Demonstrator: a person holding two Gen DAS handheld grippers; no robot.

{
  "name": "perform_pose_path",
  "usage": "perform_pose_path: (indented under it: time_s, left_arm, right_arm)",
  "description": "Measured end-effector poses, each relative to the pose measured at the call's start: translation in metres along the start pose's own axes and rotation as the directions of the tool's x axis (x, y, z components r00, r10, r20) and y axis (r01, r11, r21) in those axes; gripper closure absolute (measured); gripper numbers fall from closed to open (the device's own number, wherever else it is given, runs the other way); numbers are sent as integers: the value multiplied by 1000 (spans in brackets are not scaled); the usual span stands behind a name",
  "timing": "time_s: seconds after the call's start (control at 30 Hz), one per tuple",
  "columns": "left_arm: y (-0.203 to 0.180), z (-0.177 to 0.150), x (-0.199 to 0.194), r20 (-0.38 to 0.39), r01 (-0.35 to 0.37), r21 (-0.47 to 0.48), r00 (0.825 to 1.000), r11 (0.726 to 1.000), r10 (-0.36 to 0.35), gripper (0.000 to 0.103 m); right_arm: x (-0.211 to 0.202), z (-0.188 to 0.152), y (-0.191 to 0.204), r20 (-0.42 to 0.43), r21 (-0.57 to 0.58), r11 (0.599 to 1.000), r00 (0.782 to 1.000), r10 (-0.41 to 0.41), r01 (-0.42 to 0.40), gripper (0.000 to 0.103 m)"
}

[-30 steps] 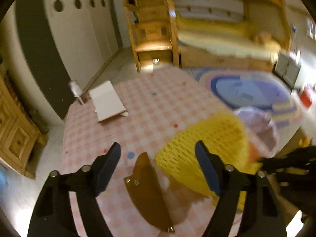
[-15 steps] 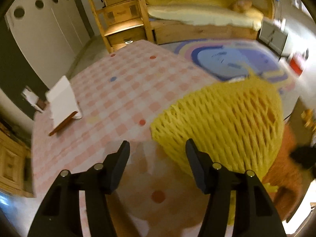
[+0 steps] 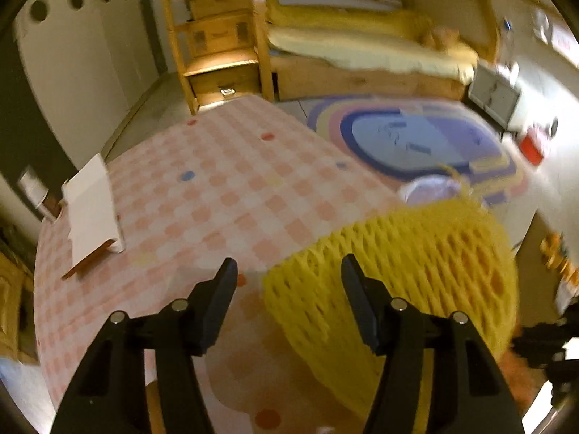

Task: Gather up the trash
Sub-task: 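Carry the yellow net and orange glove over the pink bin and release both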

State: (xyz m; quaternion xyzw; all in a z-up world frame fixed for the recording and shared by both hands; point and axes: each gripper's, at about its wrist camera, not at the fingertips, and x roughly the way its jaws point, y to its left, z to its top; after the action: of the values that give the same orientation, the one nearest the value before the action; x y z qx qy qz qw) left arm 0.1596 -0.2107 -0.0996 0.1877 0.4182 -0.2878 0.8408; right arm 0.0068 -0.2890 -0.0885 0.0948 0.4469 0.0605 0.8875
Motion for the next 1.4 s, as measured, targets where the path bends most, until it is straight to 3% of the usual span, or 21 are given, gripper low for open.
perform_pose_path:
  time_s: [0.23, 0.3, 0.4, 0.47, 0.6, 0.7, 0.8, 0.97, 1.27, 1.4]
  left_arm:
    - [-4, 2, 16, -26, 47, 31, 999, 998, -46, 47]
    - [-4, 2, 16, -26, 81, 39, 996, 996, -80, 61]
    - [-16, -2, 10, -11, 74, 92, 997, 993, -73, 85]
    - [-24, -3, 3, 1, 51, 100, 999, 994, -51, 92]
    - [-15, 4, -25, 80, 47, 4, 996, 999, -47, 93]
    - [-8, 15, -55, 165, -15, -50, 986, 999, 23, 93]
    - [-8, 26, -86, 256, -87, -75, 961, 993, 103, 94]
    - [-43, 36, -128, 369, -71, -43, 926, 997, 82, 93]
    - [-135, 46, -135, 425, -8, 35, 905, 999, -8, 93]
    - [-167, 50, -111, 381, 6, 62, 924, 998, -29, 93]
  right_arm:
    - [0, 1, -1, 0, 8, 1000, 1000, 2, -2, 98]
    - [1, 1, -4, -1, 19, 1000, 1000, 8, -8, 98]
    - [0, -1, -6, 1, 32, 999, 1000, 16, -16, 98]
    - [-3, -2, -6, 7, 36, 999, 1000, 15, -15, 98]
    - [-17, -4, -13, 48, 56, 998, 999, -12, 10, 98]
    - [-37, -6, -27, 100, 95, 994, 993, -58, 49, 98]
    - [-65, -9, -47, 159, 148, 984, 980, -123, 99, 98]
    - [-99, -16, -75, 206, 195, 966, 955, -212, 172, 98]
    - [-129, -35, -118, 232, 282, 931, 925, -301, 232, 98]
    - [-130, -40, -130, 226, 307, 920, 921, -318, 243, 98]
